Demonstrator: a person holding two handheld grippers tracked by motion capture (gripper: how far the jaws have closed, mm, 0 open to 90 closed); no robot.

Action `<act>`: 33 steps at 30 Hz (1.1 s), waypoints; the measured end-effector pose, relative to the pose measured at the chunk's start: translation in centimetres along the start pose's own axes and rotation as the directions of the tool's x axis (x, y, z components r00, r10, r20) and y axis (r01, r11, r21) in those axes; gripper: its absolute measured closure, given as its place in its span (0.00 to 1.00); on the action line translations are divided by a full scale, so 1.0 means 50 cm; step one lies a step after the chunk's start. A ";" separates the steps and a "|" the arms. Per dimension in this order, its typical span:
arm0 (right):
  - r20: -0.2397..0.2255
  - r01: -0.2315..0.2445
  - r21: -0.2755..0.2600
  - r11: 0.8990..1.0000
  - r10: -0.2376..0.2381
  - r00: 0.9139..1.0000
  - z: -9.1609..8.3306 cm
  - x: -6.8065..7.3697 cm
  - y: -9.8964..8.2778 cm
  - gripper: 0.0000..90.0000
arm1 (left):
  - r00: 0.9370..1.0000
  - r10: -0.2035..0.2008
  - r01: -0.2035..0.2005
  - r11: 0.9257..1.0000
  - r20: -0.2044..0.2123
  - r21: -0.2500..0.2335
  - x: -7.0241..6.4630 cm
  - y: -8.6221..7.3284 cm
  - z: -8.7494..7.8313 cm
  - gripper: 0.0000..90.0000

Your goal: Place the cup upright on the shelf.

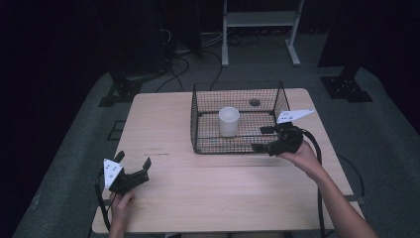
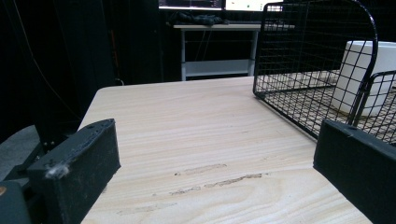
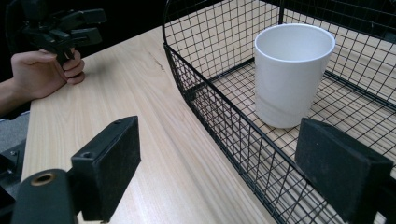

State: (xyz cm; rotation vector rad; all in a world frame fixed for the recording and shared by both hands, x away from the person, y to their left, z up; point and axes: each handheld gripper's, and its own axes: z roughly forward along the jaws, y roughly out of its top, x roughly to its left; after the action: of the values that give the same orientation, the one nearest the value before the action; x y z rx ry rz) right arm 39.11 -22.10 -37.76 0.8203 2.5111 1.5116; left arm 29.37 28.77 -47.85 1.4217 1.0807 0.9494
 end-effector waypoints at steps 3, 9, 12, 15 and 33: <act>0.003 -0.002 0.000 1.000 0.002 1.000 -0.008 0.003 -0.012 0.15 | 1.000 0.000 0.000 1.000 0.000 0.001 0.000 0.000 0.000 0.00; 0.005 -0.003 -0.004 1.000 0.003 1.000 -0.023 0.008 -0.031 0.15 | 1.000 0.007 -0.007 1.000 0.000 0.003 0.000 0.000 0.000 0.00; 0.013 0.000 -0.011 1.000 0.001 1.000 -0.030 0.011 -0.040 0.15 | 1.000 0.007 -0.007 1.000 -0.001 0.003 -0.001 0.000 0.000 0.00; 0.011 -0.003 -0.013 1.000 0.003 1.000 -0.034 0.014 -0.049 0.15 | 1.000 0.006 -0.006 1.000 0.000 0.003 0.000 0.000 0.000 0.00; 0.022 0.012 0.007 1.000 -0.012 1.000 -0.050 0.037 -0.095 0.15 | 1.000 0.006 -0.006 1.000 -0.001 0.002 0.000 0.000 0.000 0.00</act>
State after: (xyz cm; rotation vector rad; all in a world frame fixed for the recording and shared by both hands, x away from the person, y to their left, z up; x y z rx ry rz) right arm 34.81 -24.90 -40.16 0.8166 2.5023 1.4823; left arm 29.36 28.75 -47.85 1.4274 1.0792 0.9539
